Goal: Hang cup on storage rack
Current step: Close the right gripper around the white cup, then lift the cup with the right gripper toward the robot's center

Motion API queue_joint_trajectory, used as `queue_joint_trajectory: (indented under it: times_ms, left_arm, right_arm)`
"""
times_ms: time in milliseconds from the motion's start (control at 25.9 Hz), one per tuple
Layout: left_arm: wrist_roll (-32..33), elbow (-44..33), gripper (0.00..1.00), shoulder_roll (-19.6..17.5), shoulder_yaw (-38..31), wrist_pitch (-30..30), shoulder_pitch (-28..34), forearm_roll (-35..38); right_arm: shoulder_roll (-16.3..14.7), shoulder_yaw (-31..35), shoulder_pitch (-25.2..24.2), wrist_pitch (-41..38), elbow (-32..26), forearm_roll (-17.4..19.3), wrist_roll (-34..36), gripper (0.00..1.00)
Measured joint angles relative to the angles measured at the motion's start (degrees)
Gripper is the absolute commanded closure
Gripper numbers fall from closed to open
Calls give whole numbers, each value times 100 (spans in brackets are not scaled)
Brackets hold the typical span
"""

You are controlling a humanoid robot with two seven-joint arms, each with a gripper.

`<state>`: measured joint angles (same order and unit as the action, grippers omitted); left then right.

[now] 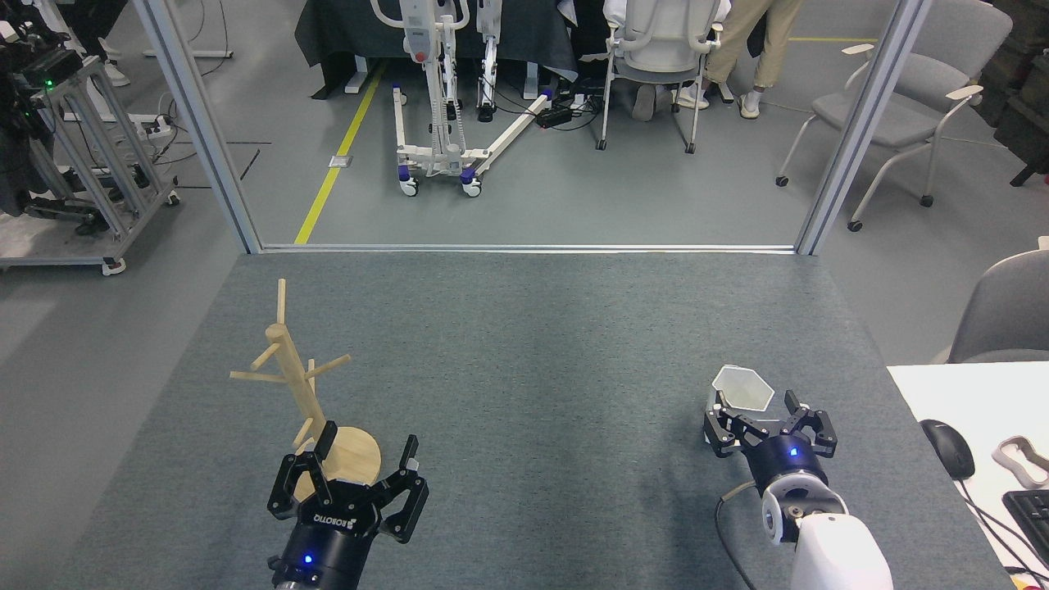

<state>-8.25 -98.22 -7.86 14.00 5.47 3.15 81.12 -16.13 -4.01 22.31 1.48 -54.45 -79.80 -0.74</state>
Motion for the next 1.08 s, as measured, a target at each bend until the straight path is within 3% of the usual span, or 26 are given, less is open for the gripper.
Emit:
queue_joint_trajectory:
  times_ms: [619, 658, 890, 967, 1083]
  left_arm:
    - [-47, -78, 0, -20, 26, -41, -12, -9]
    - [-39, -78, 0, -11, 24, -41, -14, -9]
    - [-10, -75, 0, 9, 23, -30, -16, -9]
    - [-5, -71, 0, 8, 23, -30, -14, -9]
    - [-2, -62, 0, 7, 23, -29, -1, -9]
  right_arm:
    - [73, -186, 470, -6, 749, 0, 33, 2]
    - [73, -197, 495, -6, 774, 0, 27, 6]
    - [49, -224, 560, -13, 851, -2, 2, 64]
    - [36, -229, 562, -18, 861, -6, -4, 74]
    - [21, -233, 561, -21, 848, -6, -7, 81]
